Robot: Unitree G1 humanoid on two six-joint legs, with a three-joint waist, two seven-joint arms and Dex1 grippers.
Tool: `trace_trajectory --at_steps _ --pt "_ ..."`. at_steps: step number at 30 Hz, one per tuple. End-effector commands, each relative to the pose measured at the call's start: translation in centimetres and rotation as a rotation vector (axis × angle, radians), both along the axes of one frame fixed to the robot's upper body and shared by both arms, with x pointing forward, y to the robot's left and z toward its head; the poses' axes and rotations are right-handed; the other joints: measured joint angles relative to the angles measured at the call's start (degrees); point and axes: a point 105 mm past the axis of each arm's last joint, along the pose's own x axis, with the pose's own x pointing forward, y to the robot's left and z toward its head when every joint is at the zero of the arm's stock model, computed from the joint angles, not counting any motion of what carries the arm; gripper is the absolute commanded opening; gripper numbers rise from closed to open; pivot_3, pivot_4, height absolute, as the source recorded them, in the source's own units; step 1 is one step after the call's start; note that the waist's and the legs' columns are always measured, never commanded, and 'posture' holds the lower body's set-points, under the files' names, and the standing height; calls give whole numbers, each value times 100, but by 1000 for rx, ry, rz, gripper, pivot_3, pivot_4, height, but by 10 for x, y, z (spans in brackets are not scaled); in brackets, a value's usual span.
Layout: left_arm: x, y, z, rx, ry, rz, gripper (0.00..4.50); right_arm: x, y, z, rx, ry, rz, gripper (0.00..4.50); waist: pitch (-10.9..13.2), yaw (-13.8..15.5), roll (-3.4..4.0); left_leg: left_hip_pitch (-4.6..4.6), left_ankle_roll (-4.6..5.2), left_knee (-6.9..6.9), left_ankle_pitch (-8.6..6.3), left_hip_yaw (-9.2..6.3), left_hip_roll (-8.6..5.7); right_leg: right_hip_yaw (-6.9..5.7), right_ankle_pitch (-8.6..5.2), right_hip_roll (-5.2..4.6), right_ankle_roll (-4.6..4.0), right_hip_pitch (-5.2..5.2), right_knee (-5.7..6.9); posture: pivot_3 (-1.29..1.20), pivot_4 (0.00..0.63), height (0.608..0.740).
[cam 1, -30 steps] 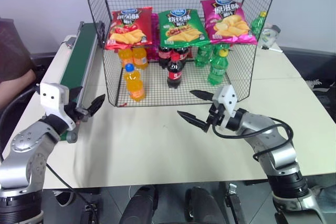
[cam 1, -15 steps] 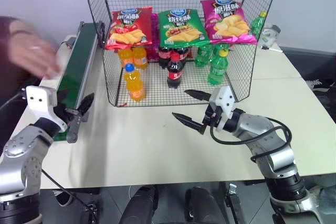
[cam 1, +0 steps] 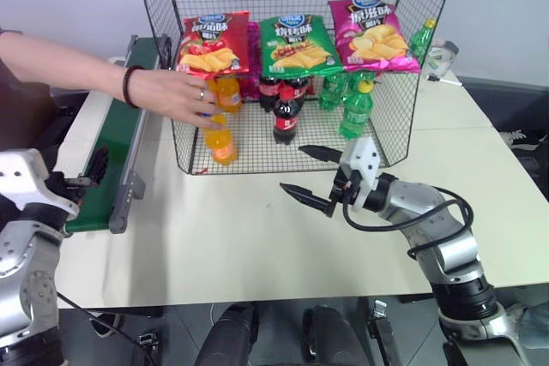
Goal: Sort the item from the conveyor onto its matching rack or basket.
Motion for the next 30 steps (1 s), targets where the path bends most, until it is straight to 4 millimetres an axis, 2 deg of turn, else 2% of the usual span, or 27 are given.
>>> trace_trajectory --at_steps 1,9,30 --pt "-7 12 10 0 -51 58 4480 -1 5 11 25 -47 24 4500 0 -1 0 0 0 0 0 0 0 0 0 0 0 0 0 0 150 740" --pt "-8 18 7 -15 -48 80 4480 -2 7 10 31 -47 26 4500 0 -5 0 0 0 0 0 0 0 0 2 0 3 -1 0 0 150 740" --pt "1 10 3 -35 -27 54 4480 0 4 9 29 -54 7 4500 0 -6 0 0 0 -1 0 0 0 -1 2 1 3 -1 0 0 150 740"
